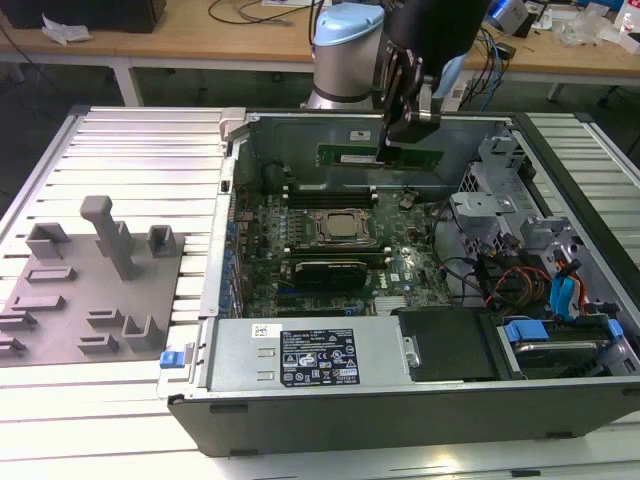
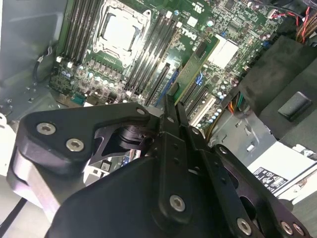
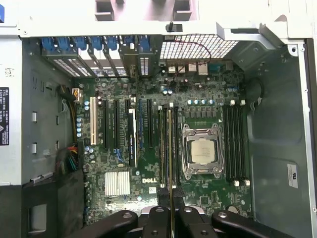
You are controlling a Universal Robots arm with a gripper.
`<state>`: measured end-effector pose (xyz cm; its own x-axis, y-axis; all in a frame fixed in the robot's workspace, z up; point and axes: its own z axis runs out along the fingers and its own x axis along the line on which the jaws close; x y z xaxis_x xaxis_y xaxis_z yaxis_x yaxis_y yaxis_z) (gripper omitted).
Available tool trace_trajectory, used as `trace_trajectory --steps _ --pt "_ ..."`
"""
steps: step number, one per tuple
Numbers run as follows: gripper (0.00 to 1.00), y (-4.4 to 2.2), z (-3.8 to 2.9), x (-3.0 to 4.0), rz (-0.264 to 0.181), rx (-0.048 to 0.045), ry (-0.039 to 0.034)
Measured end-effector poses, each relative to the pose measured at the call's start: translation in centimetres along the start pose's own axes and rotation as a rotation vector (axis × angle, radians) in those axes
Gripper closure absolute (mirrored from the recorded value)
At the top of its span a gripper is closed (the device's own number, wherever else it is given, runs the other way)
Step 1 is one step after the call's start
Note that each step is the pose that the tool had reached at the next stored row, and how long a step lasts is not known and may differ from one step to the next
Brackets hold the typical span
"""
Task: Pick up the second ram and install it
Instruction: 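Pick up the second ram and move it above second insertion slot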
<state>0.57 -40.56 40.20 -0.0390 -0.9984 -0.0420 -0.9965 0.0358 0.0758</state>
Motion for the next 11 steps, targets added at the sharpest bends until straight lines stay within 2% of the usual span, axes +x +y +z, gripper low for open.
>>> trace_trajectory --steps 7,11 --pt "0.87 -0.04 0.43 0.02 0.000 0.0000 -0.0002" --pt "0.87 -0.11 1.31 0.06 0.000 -0.0003 0.0000"
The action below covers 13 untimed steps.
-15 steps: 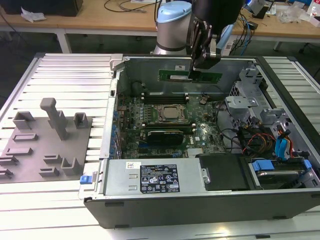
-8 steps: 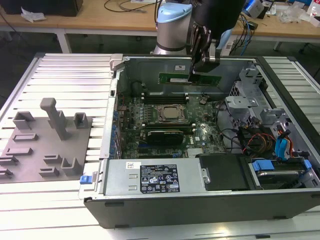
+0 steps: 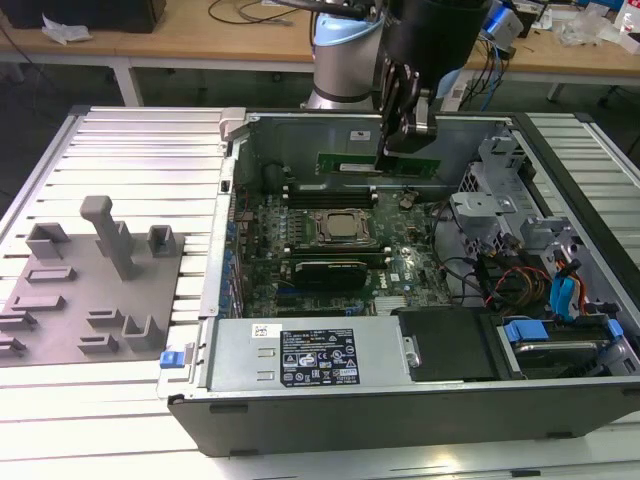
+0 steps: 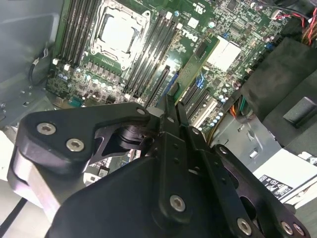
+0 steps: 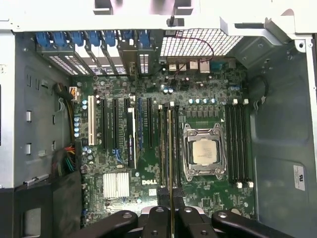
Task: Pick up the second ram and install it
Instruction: 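Pick up the second ram and move it above second insertion slot, then insert the second ram into the second slot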
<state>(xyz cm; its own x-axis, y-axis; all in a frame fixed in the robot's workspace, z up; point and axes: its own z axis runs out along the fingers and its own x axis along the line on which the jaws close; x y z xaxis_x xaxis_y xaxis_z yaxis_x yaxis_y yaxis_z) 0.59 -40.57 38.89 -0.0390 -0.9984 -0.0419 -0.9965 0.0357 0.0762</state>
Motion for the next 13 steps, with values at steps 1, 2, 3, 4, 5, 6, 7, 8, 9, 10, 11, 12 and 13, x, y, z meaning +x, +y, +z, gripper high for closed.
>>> trace_trajectory --steps 1,2,3,4,5,6,7,8,9,10,11,12,13 --pt "0.87 -0.01 0.19 0.00 0.000 -0.0001 0.0000" --pt "0.87 -0.02 0.21 0.01 0.000 -0.0001 0.0001" --pt "0.87 -0.02 0.22 0.01 0.000 -0.0002 0.0001" --pt "0.87 -0.02 0.23 0.01 0.000 -0.0001 0.0000" --pt "0.87 -0.02 0.24 0.01 0.000 -0.0001 0.0000" --pt "0.87 -0.02 0.24 0.01 0.000 -0.0001 0.0000" --pt "0.87 -0.02 0.24 0.01 0.000 -0.0001 0.0000" --pt "0.87 -0.02 0.25 0.01 0.000 -0.0001 0.0000" --pt "0.87 -0.02 0.25 0.01 0.000 0.0000 -0.0001" --pt "0.87 -0.02 0.25 0.01 0.000 -0.0001 -0.0002" --pt "0.87 -0.02 0.25 0.01 0.000 -0.0001 -0.0003" --pt "0.87 -0.02 0.28 0.01 0.000 -0.0001 -0.0006" --pt "0.87 -0.03 0.38 0.01 0.000 -0.0001 -0.0008"
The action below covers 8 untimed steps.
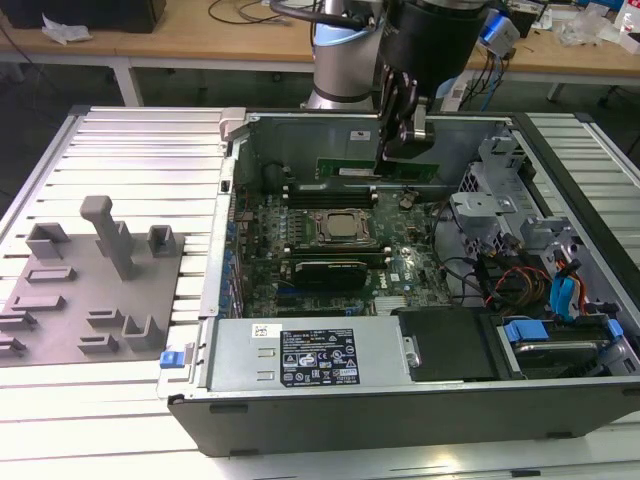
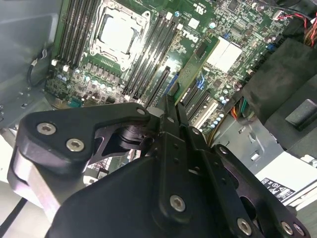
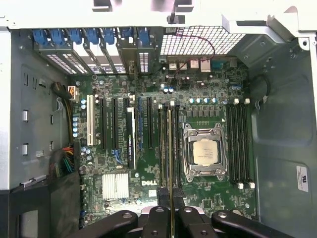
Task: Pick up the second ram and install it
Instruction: 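Insert the second ram into the second slot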
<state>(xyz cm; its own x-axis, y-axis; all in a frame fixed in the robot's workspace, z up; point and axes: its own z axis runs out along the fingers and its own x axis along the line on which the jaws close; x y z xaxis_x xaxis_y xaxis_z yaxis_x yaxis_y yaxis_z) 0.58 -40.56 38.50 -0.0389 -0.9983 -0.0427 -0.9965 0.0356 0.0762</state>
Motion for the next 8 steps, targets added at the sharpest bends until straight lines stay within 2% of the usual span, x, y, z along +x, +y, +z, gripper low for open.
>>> trace_trajectory --steps 3,4,5,8 --pt "0.87 -0.01 0.23 -0.07 0.000 -0.0001 -0.0030" --pt "0.87 -0.01 0.34 -0.16 -0.001 -0.0005 -0.0101" --pt "0.87 -0.01 0.45 -0.24 -0.001 -0.0009 -0.0204" --pt "0.87 -0.04 0.77 -0.37 -0.002 -0.0009 -0.0213"
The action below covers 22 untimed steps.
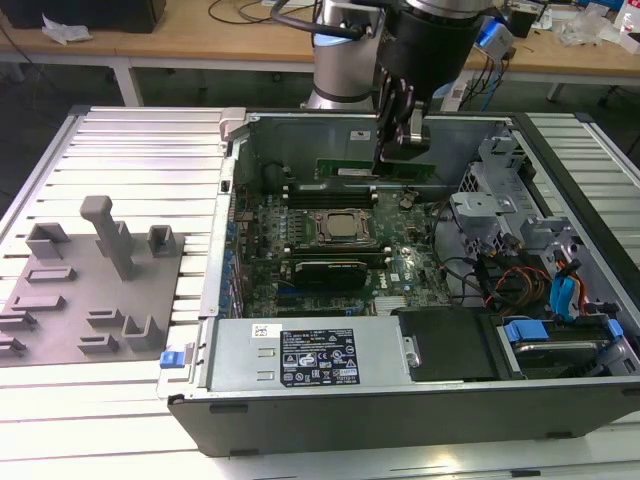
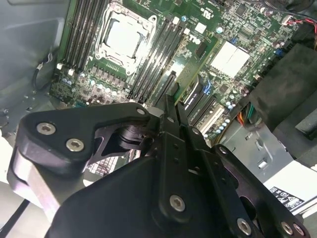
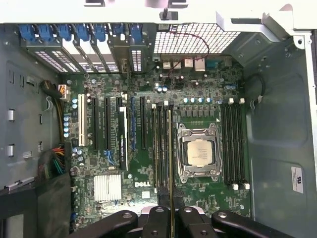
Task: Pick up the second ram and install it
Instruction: 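Insert the second ram into the second slot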
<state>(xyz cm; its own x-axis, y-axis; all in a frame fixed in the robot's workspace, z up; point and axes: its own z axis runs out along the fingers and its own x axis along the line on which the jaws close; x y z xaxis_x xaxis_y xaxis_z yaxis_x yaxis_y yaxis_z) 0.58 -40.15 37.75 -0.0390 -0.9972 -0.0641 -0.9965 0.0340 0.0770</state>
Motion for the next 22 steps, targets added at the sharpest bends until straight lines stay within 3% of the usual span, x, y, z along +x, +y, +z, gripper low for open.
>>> trace_trajectory --steps 9,22 --pt "0.87 -0.05 0.69 0.03 0.000 0.0000 0.0002" --pt "0.87 -0.08 1.08 0.05 0.000 0.0000 0.0001"
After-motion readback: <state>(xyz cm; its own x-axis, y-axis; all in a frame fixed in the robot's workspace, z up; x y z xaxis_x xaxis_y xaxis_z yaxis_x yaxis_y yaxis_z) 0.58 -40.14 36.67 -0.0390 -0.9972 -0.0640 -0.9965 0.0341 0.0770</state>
